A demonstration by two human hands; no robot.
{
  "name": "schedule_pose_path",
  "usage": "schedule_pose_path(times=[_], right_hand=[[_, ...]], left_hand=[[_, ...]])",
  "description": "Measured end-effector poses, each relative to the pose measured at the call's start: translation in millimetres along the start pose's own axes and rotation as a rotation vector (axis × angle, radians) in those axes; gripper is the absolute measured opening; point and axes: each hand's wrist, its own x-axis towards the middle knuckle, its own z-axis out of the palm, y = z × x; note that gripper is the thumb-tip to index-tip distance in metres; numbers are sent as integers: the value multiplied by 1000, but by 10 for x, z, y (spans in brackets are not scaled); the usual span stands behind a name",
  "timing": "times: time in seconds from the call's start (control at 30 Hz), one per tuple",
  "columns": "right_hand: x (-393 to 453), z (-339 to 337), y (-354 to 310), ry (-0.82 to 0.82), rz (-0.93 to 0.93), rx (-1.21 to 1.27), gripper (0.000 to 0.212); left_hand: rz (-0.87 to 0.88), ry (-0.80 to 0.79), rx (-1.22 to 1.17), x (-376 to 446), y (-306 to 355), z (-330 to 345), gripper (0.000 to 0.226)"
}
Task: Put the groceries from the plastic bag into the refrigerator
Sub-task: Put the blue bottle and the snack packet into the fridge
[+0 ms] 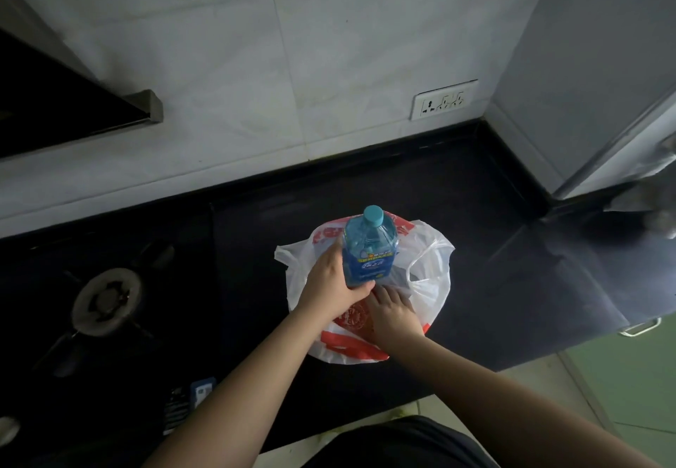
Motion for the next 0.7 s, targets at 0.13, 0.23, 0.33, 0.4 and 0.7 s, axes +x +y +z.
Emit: schedule_pose_path(times=[0.13, 0.23, 0.33, 0.4, 0.7], right_hand=[[-18, 8, 8, 31, 27, 7, 73], [-49, -32, 9, 46, 18, -6, 69], [-62, -101, -2, 25, 23, 11, 61], [-58, -157, -24, 4, 38, 37, 53], [-155, -502, -135, 4, 39, -72, 25]], left_hand=[[-67, -31, -200, 133, 26, -12, 101], [-109, -26, -268, 204, 40, -20, 101], [-142, -53, -300, 279, 56, -10, 100], [-179, -82, -329, 328, 62, 14, 98], [-197, -80, -357, 475, 10, 46, 93]])
